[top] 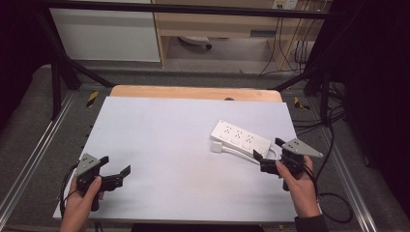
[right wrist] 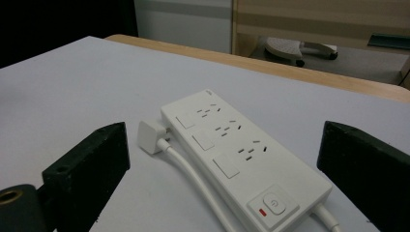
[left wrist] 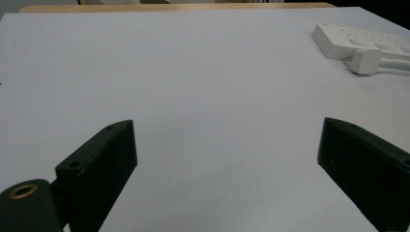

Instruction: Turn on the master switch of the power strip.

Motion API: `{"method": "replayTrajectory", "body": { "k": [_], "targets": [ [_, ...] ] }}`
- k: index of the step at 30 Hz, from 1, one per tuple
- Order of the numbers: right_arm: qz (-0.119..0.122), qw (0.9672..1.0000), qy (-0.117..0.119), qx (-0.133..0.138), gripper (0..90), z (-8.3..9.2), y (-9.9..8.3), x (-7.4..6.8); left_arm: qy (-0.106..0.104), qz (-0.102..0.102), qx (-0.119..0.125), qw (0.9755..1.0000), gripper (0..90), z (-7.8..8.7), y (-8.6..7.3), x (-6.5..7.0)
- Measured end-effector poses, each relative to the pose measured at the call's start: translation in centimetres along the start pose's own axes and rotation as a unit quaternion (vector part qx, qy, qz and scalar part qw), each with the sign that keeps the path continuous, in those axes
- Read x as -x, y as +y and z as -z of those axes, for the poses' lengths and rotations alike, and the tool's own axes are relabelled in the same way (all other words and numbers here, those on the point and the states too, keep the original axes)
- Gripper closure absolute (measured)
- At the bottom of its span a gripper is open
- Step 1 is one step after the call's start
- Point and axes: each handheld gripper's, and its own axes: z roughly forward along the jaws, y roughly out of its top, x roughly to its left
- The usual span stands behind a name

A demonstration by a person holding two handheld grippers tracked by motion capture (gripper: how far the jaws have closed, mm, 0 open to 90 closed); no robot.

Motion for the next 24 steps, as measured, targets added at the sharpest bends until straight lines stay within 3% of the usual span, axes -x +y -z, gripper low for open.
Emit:
{"method": "replayTrajectory", "body": {
  "k": [11,24],
  "targets": [
    [0.011,0.9998,-0.018,-0.002,3.0,1.2,-1.8,0.3,-0.003,0.003,0.009,1.0,6.7,0.3,0.1,0.1],
    [-0.011,0.9988,-0.042,-0.023,3.3,2.8,-5.1,2.1,-0.007,0.002,0.013,0.9999,6.6,0.5,0.1,0.3]
  ]
}}
